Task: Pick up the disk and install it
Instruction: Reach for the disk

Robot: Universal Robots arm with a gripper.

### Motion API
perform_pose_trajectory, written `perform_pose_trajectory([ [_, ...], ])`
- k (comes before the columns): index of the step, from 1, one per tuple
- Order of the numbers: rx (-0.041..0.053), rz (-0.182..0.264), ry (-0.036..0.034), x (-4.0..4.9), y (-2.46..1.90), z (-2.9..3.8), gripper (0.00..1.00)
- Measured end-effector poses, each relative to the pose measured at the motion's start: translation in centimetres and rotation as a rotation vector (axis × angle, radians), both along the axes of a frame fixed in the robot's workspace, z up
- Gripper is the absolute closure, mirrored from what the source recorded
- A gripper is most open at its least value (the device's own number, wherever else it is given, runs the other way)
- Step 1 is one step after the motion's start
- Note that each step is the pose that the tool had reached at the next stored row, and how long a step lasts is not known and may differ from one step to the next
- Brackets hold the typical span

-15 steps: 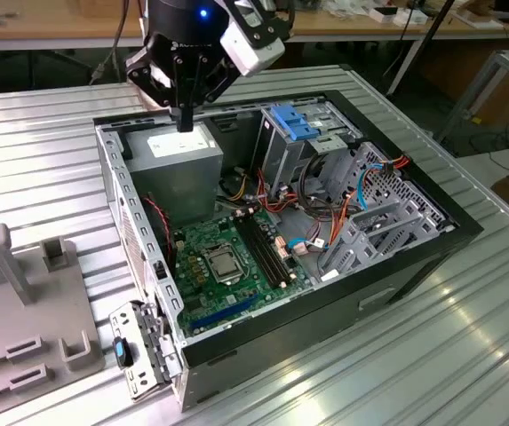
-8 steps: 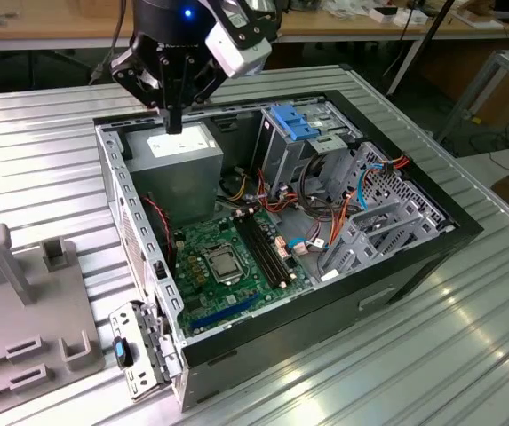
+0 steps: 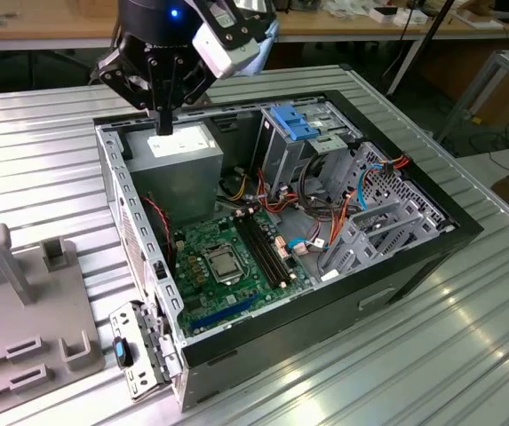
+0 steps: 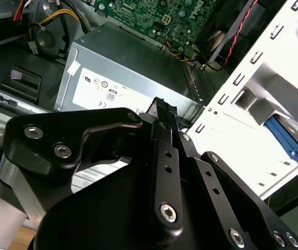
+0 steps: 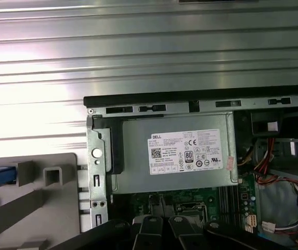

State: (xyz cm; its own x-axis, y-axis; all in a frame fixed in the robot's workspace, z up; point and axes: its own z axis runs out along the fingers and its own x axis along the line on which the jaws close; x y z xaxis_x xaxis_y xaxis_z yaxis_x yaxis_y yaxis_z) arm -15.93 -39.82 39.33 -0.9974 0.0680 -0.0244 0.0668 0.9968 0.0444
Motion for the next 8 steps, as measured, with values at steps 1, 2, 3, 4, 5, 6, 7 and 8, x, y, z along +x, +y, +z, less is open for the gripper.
perform_pose_trajectory([
  [1,0.0,0.0,0.0,-0.17,0.0,0.0,0.89],
  [2,0.0,0.001,0.0,-0.34,0.0,0.0,0.89],
  [3,0.0,0.001,0.0,-0.42,0.0,0.0,0.89],
  [4,0.0,0.001,0.0,-0.56,0.0,0.0,0.89],
  [5,0.0,0.002,0.0,-0.66,0.0,0.0,0.89],
  [6,0.0,0.002,0.0,-0.75,0.0,0.0,0.89],
  [7,0.0,0.002,0.0,-0.91,0.0,0.0,0.89],
  [8,0.0,0.003,-0.0001,-1.06,0.0,0.0,0.89],
])
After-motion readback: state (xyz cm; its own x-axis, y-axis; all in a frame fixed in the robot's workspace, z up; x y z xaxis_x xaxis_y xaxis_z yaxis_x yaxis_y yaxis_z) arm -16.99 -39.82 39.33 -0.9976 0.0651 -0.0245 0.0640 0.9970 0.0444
